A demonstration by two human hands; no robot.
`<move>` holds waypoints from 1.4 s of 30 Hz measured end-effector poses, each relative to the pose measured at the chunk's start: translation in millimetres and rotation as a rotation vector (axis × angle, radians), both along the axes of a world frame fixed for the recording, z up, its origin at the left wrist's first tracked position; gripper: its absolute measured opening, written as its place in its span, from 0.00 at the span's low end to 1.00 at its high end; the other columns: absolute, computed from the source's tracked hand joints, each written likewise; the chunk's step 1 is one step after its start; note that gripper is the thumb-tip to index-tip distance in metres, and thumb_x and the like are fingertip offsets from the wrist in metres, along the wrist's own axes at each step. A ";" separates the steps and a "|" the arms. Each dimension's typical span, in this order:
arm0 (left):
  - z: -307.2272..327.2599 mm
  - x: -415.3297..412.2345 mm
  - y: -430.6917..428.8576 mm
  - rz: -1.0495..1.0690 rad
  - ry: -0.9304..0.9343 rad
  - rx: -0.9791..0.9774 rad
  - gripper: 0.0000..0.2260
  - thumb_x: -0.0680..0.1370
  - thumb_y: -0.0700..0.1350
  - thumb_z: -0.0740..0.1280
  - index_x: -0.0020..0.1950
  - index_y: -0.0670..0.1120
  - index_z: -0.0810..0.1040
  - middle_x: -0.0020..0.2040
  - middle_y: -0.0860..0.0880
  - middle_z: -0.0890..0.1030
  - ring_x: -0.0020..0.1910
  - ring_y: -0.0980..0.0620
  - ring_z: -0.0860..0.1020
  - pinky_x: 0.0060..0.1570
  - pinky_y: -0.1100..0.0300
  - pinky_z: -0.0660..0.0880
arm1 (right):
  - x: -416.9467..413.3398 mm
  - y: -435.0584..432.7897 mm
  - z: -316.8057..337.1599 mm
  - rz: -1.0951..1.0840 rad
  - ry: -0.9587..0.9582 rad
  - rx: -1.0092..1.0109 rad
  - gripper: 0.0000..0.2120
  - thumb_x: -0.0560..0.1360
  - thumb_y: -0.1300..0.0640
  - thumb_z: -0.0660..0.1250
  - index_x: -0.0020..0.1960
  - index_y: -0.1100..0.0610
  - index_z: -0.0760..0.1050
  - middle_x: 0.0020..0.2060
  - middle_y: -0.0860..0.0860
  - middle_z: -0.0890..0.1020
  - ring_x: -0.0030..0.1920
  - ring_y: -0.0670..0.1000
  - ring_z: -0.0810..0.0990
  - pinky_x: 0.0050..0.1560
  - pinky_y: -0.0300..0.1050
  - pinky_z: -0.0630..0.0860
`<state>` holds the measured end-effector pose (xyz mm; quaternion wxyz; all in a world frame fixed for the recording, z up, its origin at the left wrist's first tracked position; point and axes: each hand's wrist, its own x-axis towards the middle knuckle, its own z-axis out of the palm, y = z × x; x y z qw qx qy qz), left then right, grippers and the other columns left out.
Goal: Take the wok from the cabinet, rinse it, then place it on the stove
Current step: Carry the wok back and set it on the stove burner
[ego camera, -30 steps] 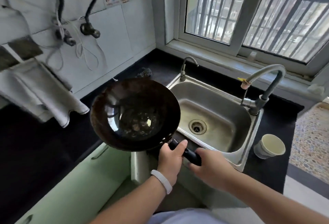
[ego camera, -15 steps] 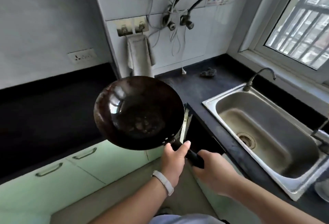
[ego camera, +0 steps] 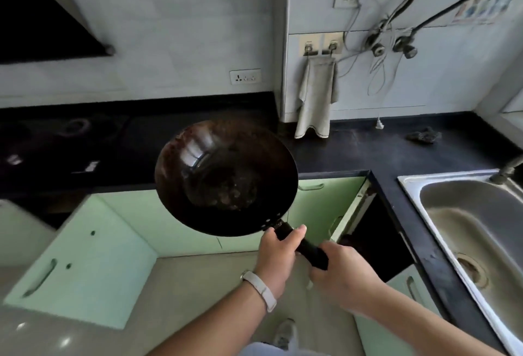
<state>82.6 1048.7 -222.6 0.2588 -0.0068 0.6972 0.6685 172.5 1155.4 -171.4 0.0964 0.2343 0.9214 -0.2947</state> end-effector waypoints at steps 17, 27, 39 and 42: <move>17.4 39.5 -203.7 0.308 0.036 -0.028 0.14 0.76 0.47 0.71 0.36 0.44 0.71 0.25 0.53 0.70 0.24 0.53 0.69 0.24 0.63 0.66 | -4.2 -170.2 5.4 0.384 -0.003 -0.041 0.03 0.70 0.53 0.64 0.41 0.52 0.71 0.30 0.48 0.76 0.27 0.48 0.72 0.27 0.42 0.66; 3.4 2.2 -409.1 0.428 -0.046 0.026 0.13 0.76 0.48 0.72 0.40 0.44 0.72 0.29 0.51 0.71 0.25 0.56 0.70 0.24 0.66 0.66 | -57.5 -375.9 -1.0 0.479 -0.060 -0.053 0.04 0.71 0.52 0.63 0.40 0.52 0.70 0.33 0.48 0.77 0.28 0.49 0.73 0.28 0.41 0.67; 10.0 -28.5 -633.6 0.666 -0.037 0.113 0.13 0.76 0.45 0.72 0.37 0.45 0.72 0.25 0.53 0.72 0.23 0.56 0.69 0.25 0.64 0.66 | -124.0 -599.1 4.3 0.693 -0.074 -0.011 0.04 0.70 0.51 0.64 0.40 0.51 0.71 0.33 0.48 0.80 0.28 0.48 0.74 0.30 0.43 0.69; 8.0 -34.1 -664.9 0.764 -0.082 0.161 0.10 0.77 0.43 0.72 0.41 0.43 0.73 0.29 0.50 0.74 0.24 0.57 0.70 0.24 0.65 0.67 | -140.1 -631.9 2.8 0.780 -0.072 0.002 0.05 0.70 0.51 0.63 0.39 0.52 0.70 0.33 0.49 0.79 0.29 0.49 0.74 0.30 0.43 0.69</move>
